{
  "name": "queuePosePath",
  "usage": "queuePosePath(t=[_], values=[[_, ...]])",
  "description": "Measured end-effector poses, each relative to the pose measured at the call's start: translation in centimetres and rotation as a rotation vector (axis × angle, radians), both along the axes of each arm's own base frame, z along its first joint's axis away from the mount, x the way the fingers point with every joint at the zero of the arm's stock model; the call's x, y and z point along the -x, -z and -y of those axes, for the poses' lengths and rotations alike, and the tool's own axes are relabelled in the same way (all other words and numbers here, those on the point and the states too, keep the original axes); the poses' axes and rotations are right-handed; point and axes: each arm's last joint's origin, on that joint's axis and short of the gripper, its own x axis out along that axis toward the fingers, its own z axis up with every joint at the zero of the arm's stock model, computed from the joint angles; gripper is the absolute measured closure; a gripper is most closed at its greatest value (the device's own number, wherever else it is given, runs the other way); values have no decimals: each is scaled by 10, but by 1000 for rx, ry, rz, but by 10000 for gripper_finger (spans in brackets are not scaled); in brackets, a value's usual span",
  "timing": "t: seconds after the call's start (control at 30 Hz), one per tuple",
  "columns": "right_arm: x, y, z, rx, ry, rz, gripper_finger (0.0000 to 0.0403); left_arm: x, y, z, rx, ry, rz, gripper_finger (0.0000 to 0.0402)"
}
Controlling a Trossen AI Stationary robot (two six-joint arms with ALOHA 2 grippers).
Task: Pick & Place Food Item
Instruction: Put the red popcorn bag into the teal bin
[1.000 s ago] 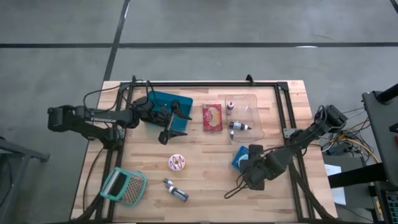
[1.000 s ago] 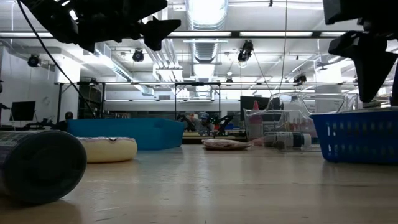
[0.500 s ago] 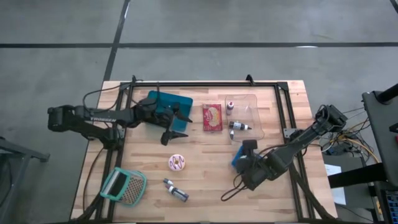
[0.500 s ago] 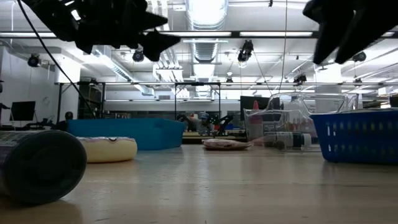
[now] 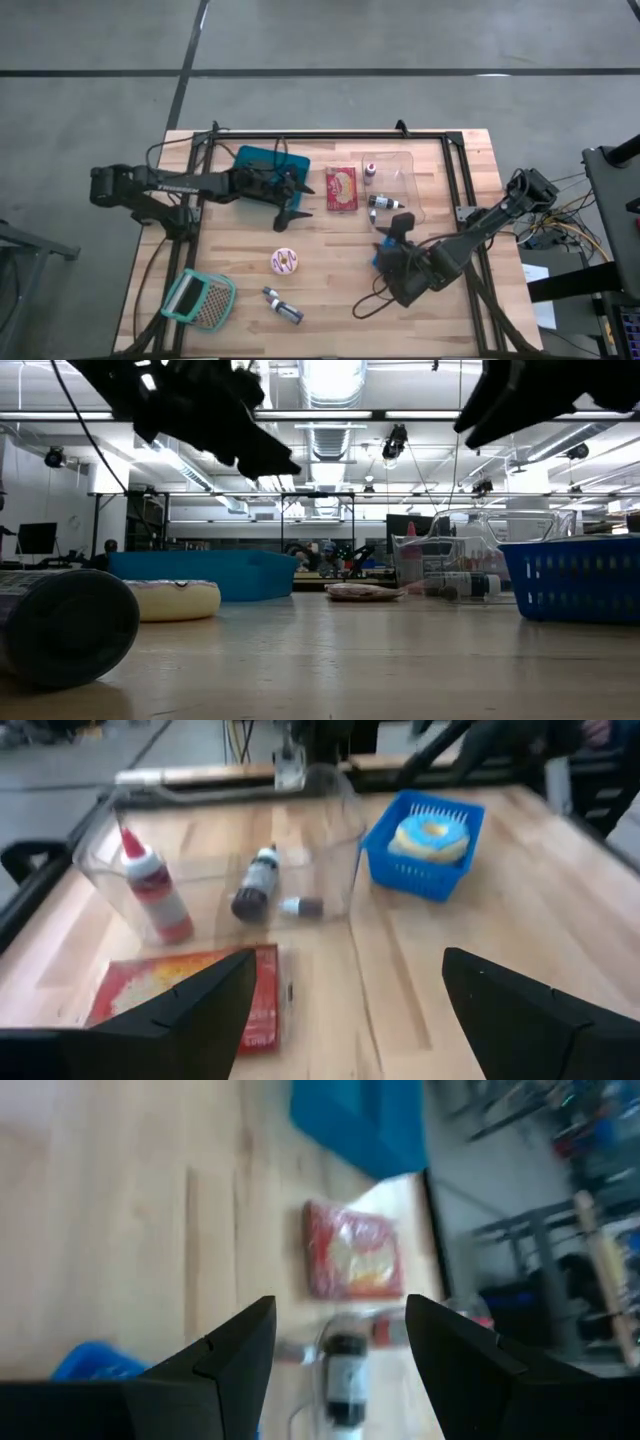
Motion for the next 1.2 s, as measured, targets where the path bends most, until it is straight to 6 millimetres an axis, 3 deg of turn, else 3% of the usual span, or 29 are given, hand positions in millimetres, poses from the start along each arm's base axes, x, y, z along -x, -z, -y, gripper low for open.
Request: queuePosePath(t=[0.27,0.57,0.7,0.97,1.2], values=[[-15,0,-12,-8,-137,157,184,-27,18,-4,-16,15,-57,80],[-33,7,-7,-429,-688,364,184,-34,10,10,-91,102,48,81],[-29,5,13,-508,-833,490,184,-21,2,19,-107,147,99,81],[-10,13,61,-547,-791,565,184,30,2,28,-97,140,203,81],[14,17,77,-546,-766,600,184,78,15,34,-75,116,292,81]])
